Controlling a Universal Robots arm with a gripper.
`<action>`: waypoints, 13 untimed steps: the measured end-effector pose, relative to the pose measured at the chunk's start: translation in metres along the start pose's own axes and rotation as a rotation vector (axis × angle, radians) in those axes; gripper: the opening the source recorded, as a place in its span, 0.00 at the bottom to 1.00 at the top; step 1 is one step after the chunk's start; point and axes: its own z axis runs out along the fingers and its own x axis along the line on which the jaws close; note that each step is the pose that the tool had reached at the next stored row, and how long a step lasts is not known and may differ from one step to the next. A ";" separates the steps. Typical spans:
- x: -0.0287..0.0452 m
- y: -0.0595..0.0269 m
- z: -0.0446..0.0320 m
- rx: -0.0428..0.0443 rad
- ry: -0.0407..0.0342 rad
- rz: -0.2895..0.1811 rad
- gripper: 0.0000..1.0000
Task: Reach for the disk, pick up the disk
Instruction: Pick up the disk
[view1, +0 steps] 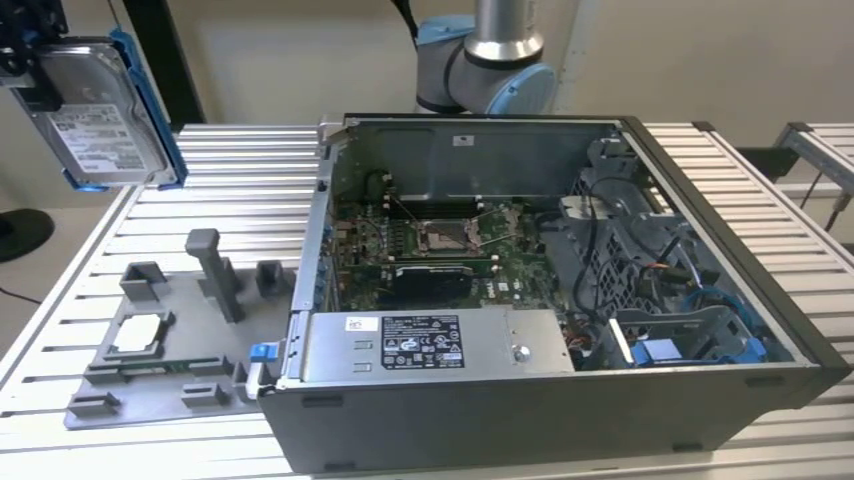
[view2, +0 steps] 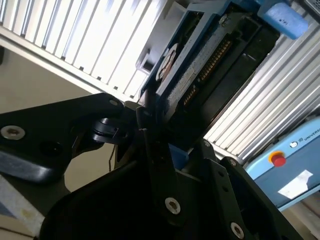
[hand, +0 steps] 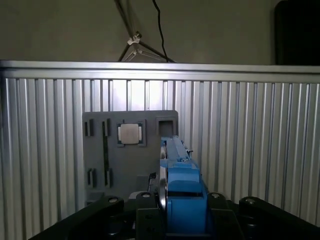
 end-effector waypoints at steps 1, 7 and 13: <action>-0.0001 0.0000 -0.0023 0.0005 0.0000 0.000 0.00; -0.0005 -0.0001 -0.0162 0.0039 -0.0001 0.000 0.00; -0.0007 -0.0002 -0.0235 0.0061 0.0000 0.000 0.00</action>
